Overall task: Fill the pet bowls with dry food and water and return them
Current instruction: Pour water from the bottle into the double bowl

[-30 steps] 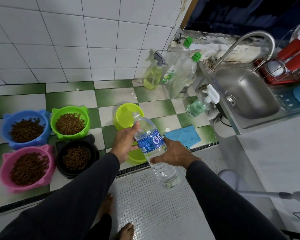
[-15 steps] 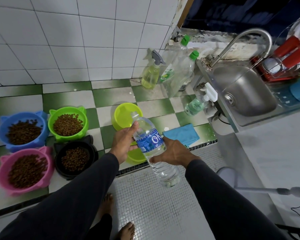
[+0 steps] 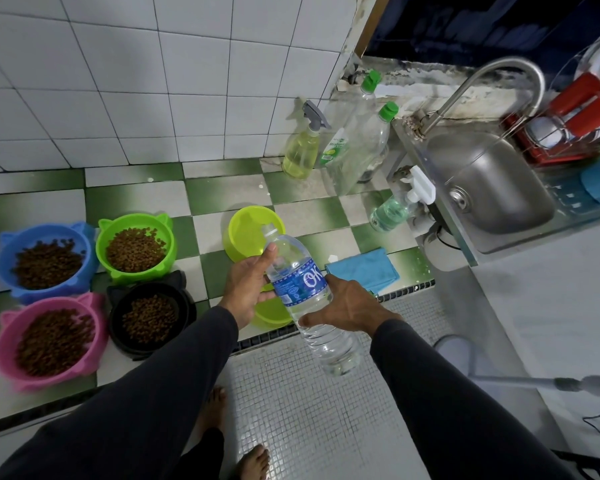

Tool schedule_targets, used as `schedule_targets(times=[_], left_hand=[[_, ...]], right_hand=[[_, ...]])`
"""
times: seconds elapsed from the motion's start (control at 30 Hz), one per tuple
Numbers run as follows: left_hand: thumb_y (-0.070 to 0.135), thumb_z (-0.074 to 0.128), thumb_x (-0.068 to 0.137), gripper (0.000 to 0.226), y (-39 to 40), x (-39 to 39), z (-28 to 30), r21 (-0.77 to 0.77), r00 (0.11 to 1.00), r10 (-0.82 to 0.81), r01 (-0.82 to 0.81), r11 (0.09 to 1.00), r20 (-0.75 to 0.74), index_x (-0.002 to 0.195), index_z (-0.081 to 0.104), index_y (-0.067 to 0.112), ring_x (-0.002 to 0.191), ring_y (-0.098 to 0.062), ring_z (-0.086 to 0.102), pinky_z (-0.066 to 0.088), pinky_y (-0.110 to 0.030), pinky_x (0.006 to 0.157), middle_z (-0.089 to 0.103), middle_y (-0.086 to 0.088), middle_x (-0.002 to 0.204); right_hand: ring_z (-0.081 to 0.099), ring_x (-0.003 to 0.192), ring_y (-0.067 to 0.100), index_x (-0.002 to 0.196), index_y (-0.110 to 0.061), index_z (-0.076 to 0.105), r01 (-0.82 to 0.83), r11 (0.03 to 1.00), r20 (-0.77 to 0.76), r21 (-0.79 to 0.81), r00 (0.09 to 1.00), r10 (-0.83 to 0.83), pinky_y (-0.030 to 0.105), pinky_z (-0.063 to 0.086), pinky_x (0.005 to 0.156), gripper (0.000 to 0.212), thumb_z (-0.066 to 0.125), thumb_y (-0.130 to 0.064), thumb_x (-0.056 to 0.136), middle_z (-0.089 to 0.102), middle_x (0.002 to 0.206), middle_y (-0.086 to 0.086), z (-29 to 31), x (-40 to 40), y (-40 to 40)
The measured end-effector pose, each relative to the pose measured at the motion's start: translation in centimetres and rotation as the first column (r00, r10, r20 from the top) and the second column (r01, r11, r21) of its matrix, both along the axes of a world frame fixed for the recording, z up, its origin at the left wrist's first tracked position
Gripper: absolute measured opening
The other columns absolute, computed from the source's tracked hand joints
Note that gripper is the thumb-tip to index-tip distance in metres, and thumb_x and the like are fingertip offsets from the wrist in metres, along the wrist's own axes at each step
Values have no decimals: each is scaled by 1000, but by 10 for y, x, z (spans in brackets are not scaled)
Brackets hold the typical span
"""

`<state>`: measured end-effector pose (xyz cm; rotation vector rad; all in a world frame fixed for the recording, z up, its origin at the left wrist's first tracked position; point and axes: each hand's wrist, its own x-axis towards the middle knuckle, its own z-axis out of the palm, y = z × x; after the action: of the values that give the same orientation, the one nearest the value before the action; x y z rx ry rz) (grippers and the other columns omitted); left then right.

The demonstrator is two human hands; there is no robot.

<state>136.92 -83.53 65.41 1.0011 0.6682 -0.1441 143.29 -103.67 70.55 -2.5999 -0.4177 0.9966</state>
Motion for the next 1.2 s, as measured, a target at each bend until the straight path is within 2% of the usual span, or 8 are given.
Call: schedule_targets(times=[0.47,0.63,1.07,1.2], left_hand=[[65,71,80,61,-4,0,5,7,1000,18,-18,1000,-14,118,70,17,103,-18,76,61,-42,82,79,3,111],[67,71,75,62,-5,1,9,2,999,26,-26,1000,-18,112,72,17,94,-14,77,61,-31,65,80,4,106],[65,70,79,65,-5,2,10,1,999,24,-24,1000,-22,121,68,16,96,-14,77,61,-29,64,79,4,112],[65,70,80,63,-6,3,8,5,999,23,-23,1000,-28,120,68,17,98,-15,77,60,-32,68,79,4,112]], right_hand=[[66,95,11,119,-35,57,-8,1000,5,-4,1000,8,34,55,89,88,82,-75,45,70,109,-10,-3,3,-2],[66,94,10,119,-36,57,5,1000,13,1,1000,-5,32,55,88,88,82,-75,44,71,107,-11,-4,3,-3],[66,94,9,118,-38,57,-8,1000,7,-3,1000,8,30,54,86,88,81,-78,43,70,107,-12,-7,6,-4],[66,94,8,118,-38,57,1,1000,5,-6,1000,-1,31,54,86,89,81,-78,43,70,106,-12,-7,6,-5]])
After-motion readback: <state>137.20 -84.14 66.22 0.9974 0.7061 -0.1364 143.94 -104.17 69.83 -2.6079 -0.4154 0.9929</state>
